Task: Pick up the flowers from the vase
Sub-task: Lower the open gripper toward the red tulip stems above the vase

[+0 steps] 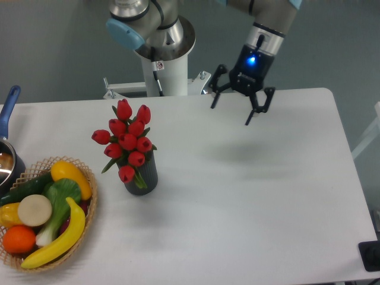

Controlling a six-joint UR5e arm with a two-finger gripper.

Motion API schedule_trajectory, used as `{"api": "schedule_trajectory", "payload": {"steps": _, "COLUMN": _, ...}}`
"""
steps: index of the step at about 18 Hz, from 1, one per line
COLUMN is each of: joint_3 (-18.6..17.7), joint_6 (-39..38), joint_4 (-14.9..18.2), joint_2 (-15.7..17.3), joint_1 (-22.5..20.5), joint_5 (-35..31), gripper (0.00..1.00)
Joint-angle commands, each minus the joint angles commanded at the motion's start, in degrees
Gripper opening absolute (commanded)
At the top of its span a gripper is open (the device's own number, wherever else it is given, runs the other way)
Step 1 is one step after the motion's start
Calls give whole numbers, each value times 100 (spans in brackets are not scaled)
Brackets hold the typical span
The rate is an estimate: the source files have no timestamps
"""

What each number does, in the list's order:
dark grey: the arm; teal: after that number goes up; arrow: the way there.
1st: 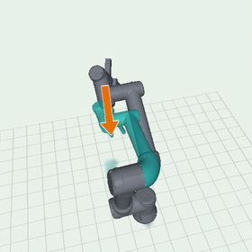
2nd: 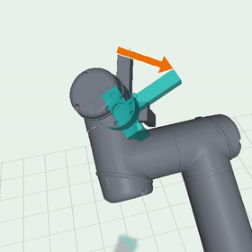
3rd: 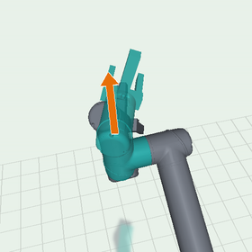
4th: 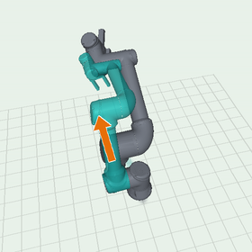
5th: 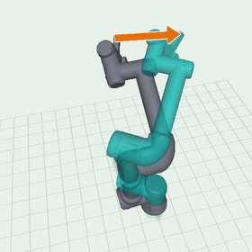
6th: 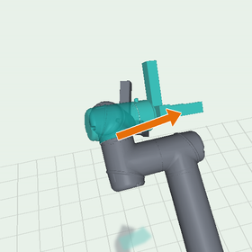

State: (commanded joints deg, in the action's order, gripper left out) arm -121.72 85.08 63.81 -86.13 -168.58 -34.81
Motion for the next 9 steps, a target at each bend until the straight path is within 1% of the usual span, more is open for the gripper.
{"api": "schedule_trajectory", "payload": {"steps": 3, "joint_3": -185, "joint_6": 0, "joint_4": -18, "joint_2": 0, "joint_1": 281, "joint_5": 89, "gripper": 100}}
{"api": "schedule_trajectory", "payload": {"steps": 7, "joint_3": -229, "joint_6": -35, "joint_4": -18, "joint_2": 0, "joint_1": 676, "joint_5": 141, "gripper": 100}}
{"api": "schedule_trajectory", "payload": {"steps": 9, "joint_3": -229, "joint_6": -193, "joint_4": -35, "joint_2": -9, "joint_1": 844, "joint_5": 316, "gripper": 100}}
